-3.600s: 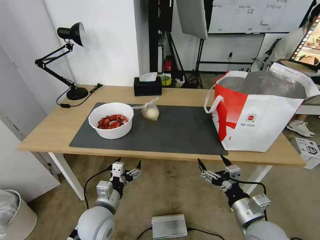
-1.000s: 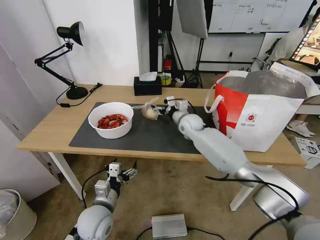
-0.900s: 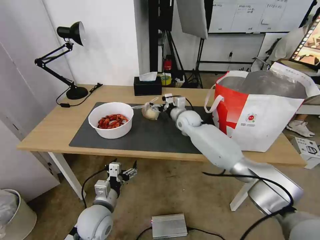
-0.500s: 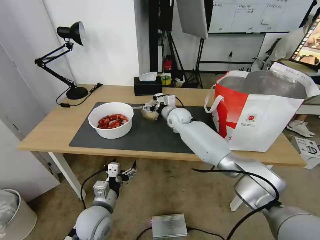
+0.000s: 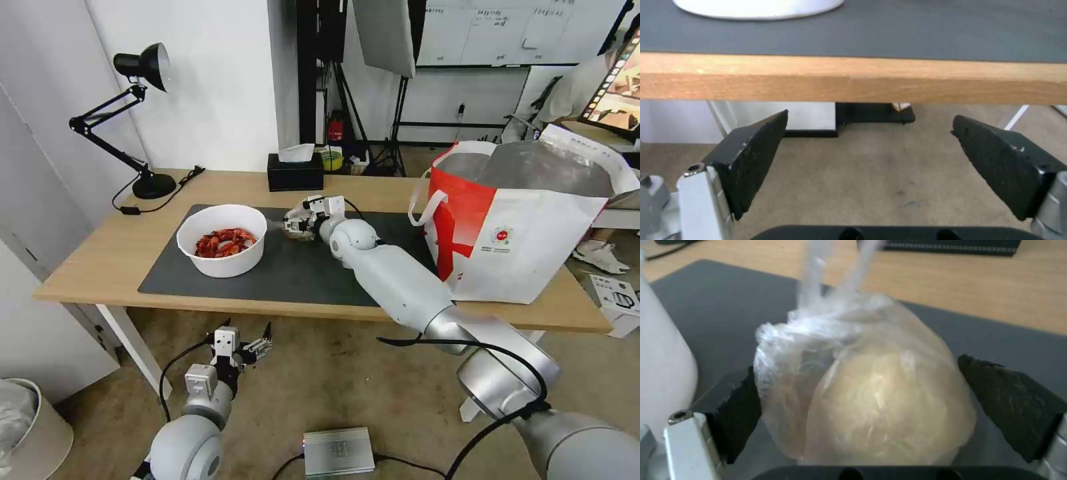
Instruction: Pick up the trash from the table and place it into the takeout bag.
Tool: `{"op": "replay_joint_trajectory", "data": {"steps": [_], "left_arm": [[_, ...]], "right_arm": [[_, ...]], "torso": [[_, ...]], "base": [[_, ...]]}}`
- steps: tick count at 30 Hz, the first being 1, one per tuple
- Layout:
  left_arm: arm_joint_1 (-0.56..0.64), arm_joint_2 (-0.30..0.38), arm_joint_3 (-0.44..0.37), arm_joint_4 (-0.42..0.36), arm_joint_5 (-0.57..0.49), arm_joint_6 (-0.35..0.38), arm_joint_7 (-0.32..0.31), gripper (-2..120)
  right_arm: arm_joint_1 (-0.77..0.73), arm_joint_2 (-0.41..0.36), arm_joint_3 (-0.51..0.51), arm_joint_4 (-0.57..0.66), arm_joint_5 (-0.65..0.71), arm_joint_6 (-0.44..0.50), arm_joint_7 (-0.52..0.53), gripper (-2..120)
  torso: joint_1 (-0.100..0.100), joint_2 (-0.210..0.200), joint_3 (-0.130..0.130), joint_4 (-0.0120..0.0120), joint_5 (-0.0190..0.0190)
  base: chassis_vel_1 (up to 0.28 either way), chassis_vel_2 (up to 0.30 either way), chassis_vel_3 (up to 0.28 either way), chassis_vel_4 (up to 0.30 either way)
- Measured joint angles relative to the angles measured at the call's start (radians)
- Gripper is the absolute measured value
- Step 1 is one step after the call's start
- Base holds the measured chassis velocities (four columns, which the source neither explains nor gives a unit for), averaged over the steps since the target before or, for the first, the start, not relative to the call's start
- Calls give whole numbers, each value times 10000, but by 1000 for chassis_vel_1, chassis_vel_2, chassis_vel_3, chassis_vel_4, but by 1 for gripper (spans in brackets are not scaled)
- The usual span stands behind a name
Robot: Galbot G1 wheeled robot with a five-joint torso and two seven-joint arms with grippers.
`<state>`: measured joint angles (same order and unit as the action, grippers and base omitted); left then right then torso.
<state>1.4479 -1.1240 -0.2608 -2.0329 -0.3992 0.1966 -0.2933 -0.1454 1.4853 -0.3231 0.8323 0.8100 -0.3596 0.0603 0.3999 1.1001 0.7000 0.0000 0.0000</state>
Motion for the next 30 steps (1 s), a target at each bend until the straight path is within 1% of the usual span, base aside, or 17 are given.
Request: {"op": "replay_joint_trajectory", "data": {"steps": [12,13,14,15,18,19,21,22,23,25,26,27,29,30], "left_arm": [[-98,-13,108,92,58,-6,9,100],[-99,-1,104,91,48,-6,9,100],[-99,-1,104,91,48,-6,9,100],[-98,10,99,92,41,-7,9,100],[-93,16,98,78,35,-9,9,100],[-93,16,98,78,35,-9,9,100],[-86,17,98,72,33,-10,7,100],[-83,18,99,65,32,-10,7,100],[-83,18,99,65,32,-10,7,100],[-85,21,105,61,31,-10,6,100],[-85,21,105,61,31,-10,6,100],[-91,20,112,61,30,-10,5,100],[-114,17,139,58,28,-10,4,100],[-114,17,139,58,28,-10,4,100]], "right_arm": [[-28,111,91,-300,-98,-17,-16,100],[-20,119,93,-306,-105,-17,-15,95],[-20,119,93,-306,-105,-17,-15,95],[-19,122,94,-307,-110,-17,-16,92],[-21,142,96,-307,-113,-5,-12,78],[-21,142,96,-307,-113,-5,-12,78],[-27,134,103,-294,-103,5,-4,67],[-32,110,107,-271,-90,10,1,63],[-32,110,107,-271,-90,10,1,63],[-41,45,122,-227,-72,14,11,52],[-41,45,122,-227,-72,14,11,52],[-50,1,130,-187,-63,15,19,48],[-88,-116,132,-47,-34,14,71,37],[-88,-116,132,-47,-34,14,71,37]], "torso": [[0,0,0,0,0],[0,0,0,0,0],[0,0,0,0,0],[0,0,0,0,0],[0,0,0,0,0],[0,0,0,0,0],[0,0,0,0,0],[0,0,0,1,-1],[0,0,0,1,-1],[0,0,0,1,0],[0,0,0,1,0],[0,0,0,0,0],[0,-1,0,0,0],[0,-1,0,0,0]], "base": [[0,0,0,0],[0,0,0,0],[0,0,0,0],[0,0,0,0],[0,0,0,0],[0,0,0,0],[0,0,0,0],[0,0,0,0],[0,0,0,0],[0,0,0,0],[0,0,0,0],[0,0,0,0],[0,0,0,0],[0,0,0,0]]}}
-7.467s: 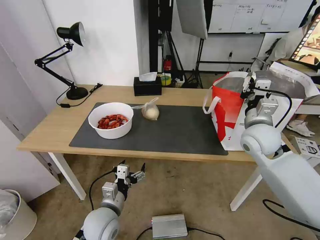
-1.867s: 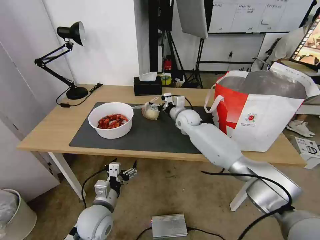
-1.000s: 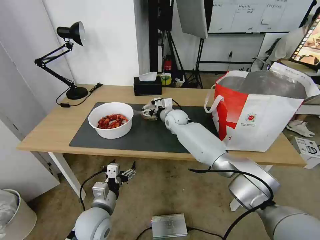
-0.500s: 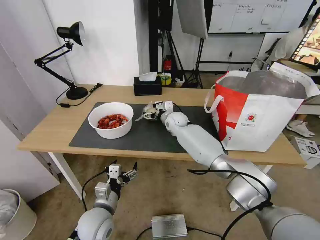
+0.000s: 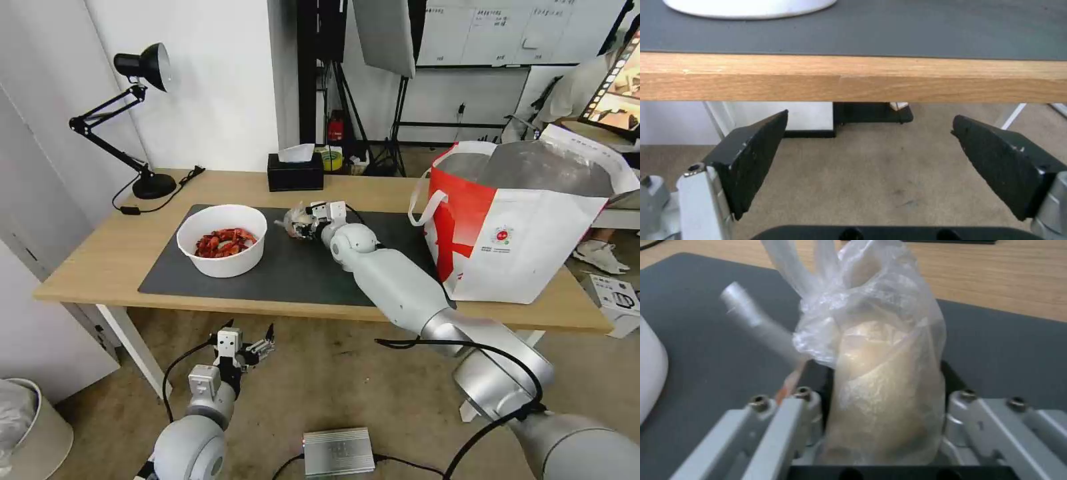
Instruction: Pick up the trash from the table and place it into the takeout bag.
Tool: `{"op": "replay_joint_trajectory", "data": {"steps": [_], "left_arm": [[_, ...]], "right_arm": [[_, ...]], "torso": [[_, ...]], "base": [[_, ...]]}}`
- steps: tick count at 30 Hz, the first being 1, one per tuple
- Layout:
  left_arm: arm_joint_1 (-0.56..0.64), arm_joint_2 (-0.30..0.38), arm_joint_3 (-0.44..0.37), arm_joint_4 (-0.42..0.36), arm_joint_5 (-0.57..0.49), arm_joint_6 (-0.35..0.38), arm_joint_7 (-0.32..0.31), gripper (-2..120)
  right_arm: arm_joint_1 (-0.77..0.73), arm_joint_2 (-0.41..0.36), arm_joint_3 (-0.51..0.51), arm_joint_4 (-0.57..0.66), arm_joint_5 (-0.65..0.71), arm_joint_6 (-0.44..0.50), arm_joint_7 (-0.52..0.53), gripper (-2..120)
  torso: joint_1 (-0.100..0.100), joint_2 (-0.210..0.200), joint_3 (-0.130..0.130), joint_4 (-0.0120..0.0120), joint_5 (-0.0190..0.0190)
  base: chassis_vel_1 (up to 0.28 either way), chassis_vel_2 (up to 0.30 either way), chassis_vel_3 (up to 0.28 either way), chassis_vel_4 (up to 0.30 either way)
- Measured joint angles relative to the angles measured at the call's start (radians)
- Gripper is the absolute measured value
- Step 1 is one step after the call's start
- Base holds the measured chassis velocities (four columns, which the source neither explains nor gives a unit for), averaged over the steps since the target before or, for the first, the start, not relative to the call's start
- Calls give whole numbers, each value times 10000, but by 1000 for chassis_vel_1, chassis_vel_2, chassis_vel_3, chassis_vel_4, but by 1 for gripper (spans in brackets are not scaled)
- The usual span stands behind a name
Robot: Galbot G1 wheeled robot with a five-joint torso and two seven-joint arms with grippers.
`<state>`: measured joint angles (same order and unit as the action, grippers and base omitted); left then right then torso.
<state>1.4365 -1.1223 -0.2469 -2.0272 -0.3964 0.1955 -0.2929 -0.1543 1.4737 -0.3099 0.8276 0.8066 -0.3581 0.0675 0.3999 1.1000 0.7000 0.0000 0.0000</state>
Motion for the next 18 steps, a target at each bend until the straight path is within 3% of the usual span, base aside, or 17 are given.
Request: {"op": "replay_joint_trajectory", "data": {"steps": [7,9,18], "left_arm": [[-13,-3,14,-7,-3,1,-2,100],[-16,7,11,-9,-4,0,-4,100],[-61,-22,67,41,-3,-1,-10,100]], "right_arm": [[-277,-437,40,834,49,-74,315,13],[-557,-699,145,1562,71,-283,571,6],[-1404,-1341,178,3118,-238,-464,1099,4]], "torso": [[0,0,0,0,0],[0,0,0,-1,0],[0,0,0,0,1]], "base": [[0,0,0,0],[0,0,0,0],[0,0,0,0]]}}
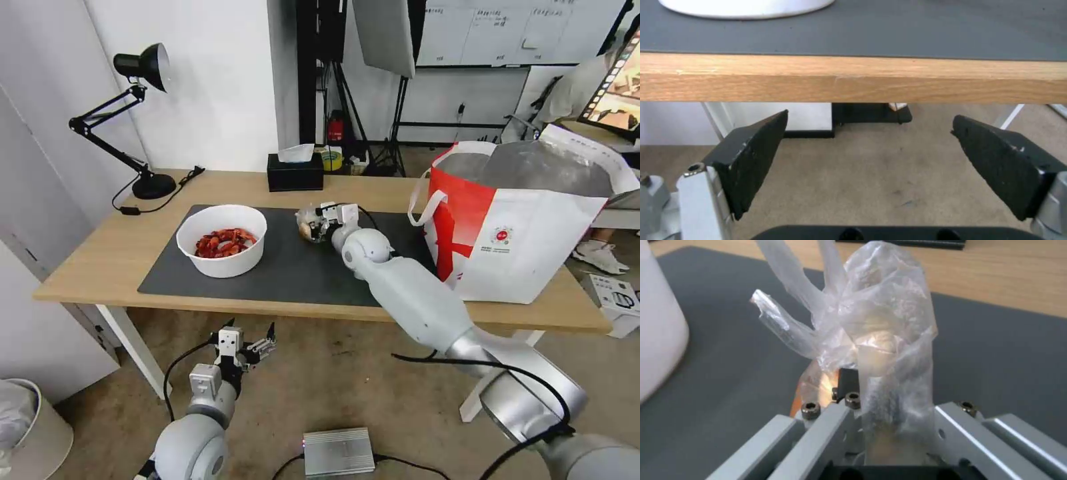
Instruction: Pick up the trash from the table and place it into the takeout bag.
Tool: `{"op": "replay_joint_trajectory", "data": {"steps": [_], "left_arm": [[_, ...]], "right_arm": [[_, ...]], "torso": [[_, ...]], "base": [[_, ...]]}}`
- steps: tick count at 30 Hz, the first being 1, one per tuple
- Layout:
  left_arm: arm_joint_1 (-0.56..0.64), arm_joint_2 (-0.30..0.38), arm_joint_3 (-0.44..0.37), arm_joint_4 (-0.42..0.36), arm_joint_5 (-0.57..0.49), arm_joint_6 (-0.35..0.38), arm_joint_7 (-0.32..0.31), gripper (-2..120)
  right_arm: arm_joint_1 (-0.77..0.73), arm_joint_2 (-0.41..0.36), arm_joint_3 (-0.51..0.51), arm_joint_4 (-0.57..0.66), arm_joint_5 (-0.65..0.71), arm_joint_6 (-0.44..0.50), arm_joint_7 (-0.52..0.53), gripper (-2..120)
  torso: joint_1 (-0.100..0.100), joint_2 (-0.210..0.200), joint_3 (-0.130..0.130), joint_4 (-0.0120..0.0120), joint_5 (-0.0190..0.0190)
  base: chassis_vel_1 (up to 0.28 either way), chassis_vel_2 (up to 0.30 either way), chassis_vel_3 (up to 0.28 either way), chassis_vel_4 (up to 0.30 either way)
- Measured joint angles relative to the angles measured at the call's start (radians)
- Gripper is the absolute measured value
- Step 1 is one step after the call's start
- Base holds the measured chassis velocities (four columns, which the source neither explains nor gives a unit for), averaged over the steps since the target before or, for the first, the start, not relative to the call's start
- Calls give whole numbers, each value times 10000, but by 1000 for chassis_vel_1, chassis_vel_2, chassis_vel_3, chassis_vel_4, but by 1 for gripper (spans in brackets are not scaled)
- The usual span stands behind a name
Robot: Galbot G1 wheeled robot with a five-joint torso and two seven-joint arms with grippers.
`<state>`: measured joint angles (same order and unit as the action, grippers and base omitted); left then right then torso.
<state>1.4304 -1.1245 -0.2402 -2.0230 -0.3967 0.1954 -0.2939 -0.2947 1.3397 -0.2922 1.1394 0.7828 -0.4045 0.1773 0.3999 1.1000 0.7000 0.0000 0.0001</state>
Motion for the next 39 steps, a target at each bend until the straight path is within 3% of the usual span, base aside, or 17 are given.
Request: {"op": "replay_joint_trajectory", "data": {"steps": [16,27,39], "left_arm": [[24,-16,14,-10,12,-29,-14,100],[60,-25,73,-66,87,-29,-25,100],[219,-96,154,-229,268,-9,-40,100]], "right_arm": [[-1817,-1704,365,3861,-1189,378,1608,4],[-3841,-2657,885,5683,-2992,1859,2263,4],[-6271,-3601,2965,7655,-5092,3538,2018,4]], "torso": [[0,0,-1,1,-1],[0,0,-1,0,0],[-1,0,-1,-1,1]], "base": [[0,0,0,0],[0,0,0,0],[0,0,0,0]]}}
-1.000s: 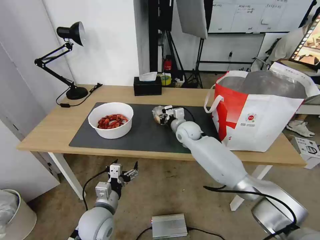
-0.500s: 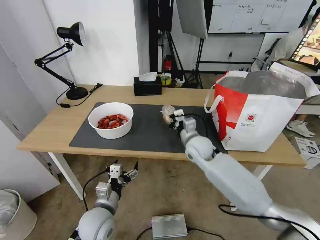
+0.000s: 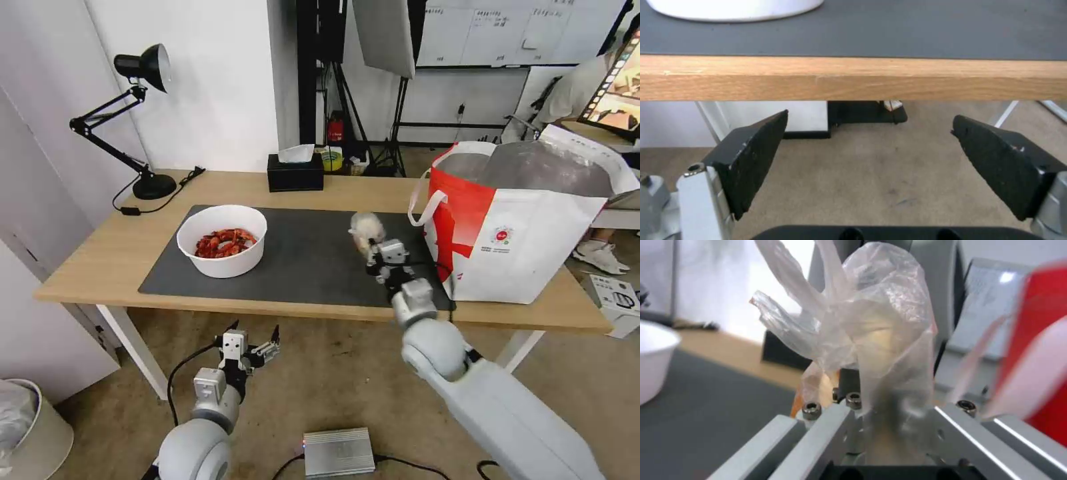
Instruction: Pick up the trash from the table and place it into the takeout bag.
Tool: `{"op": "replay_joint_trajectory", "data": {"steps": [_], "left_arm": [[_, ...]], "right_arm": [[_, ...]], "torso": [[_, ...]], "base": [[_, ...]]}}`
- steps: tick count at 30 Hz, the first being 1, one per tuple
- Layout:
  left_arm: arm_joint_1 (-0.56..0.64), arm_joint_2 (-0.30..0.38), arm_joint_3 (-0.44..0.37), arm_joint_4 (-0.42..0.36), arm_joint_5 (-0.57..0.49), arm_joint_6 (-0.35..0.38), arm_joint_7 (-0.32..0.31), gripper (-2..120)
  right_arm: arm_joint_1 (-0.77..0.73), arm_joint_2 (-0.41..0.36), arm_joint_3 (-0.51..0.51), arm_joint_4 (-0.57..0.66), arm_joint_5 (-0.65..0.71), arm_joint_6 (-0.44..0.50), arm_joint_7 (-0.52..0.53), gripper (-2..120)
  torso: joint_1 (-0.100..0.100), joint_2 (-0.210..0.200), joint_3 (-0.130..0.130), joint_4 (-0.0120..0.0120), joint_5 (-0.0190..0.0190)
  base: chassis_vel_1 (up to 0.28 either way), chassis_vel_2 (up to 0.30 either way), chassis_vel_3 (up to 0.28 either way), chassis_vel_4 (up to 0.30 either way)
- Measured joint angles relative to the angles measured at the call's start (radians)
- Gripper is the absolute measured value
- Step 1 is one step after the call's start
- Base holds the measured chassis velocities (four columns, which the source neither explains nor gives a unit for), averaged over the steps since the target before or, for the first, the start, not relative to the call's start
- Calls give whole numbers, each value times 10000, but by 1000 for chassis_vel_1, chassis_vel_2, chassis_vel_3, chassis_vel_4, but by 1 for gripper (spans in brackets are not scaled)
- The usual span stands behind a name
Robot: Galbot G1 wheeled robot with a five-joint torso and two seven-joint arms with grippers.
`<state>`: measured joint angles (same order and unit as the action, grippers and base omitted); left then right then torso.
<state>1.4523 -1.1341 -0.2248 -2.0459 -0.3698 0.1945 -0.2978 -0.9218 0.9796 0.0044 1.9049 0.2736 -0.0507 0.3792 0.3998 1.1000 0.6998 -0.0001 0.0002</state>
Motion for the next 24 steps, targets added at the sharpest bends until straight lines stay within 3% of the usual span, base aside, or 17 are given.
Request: {"op": "replay_joint_trajectory", "data": {"steps": [2,9,24], "left_arm": [[24,-89,62,-20,105,5,-5,100],[235,-316,151,-135,400,21,-4,100],[604,-523,35,-328,624,24,-3,100]], "right_arm": [[-358,-317,636,333,-495,590,-289,3],[-437,-762,1349,867,-804,1268,-520,3],[241,-1482,2412,955,26,1500,337,3]], "torso": [[1,0,0,-1,0],[1,-1,1,0,-1],[1,-1,2,1,-1]], "base": [[0,0,0,0],[0,0,0,0],[0,0,0,0]]}}
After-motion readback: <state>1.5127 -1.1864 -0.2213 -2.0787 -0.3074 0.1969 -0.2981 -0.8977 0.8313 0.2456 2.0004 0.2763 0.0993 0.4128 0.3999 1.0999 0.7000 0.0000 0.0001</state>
